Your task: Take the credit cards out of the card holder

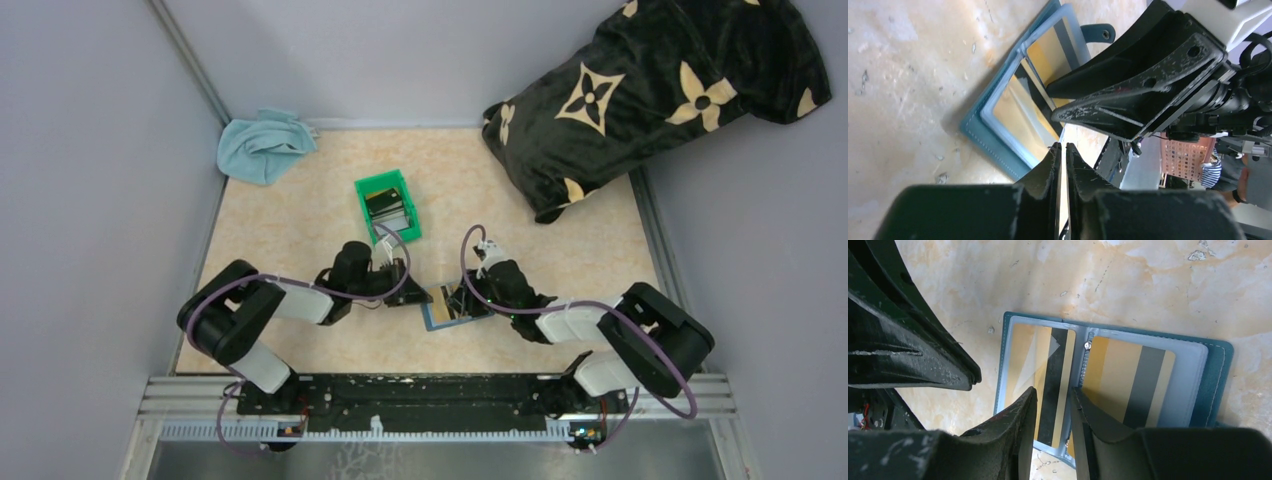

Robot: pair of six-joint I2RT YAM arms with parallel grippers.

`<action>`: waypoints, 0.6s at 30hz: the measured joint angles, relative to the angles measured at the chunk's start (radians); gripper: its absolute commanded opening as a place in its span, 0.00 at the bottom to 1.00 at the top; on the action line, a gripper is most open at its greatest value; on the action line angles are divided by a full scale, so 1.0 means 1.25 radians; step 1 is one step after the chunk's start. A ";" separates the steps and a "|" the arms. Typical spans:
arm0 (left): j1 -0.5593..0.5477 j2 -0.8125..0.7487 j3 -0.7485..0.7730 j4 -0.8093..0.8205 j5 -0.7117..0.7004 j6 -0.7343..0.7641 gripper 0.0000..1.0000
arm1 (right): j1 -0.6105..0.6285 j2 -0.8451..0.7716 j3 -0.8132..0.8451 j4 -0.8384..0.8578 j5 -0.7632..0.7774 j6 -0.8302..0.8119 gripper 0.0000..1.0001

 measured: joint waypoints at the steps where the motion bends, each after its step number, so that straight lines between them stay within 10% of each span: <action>1: -0.001 0.002 0.010 -0.007 0.000 0.005 0.13 | 0.000 0.002 0.000 0.003 -0.002 0.000 0.32; 18: -0.012 0.080 0.007 -0.028 -0.008 0.018 0.13 | -0.022 0.038 -0.012 0.070 -0.048 0.033 0.31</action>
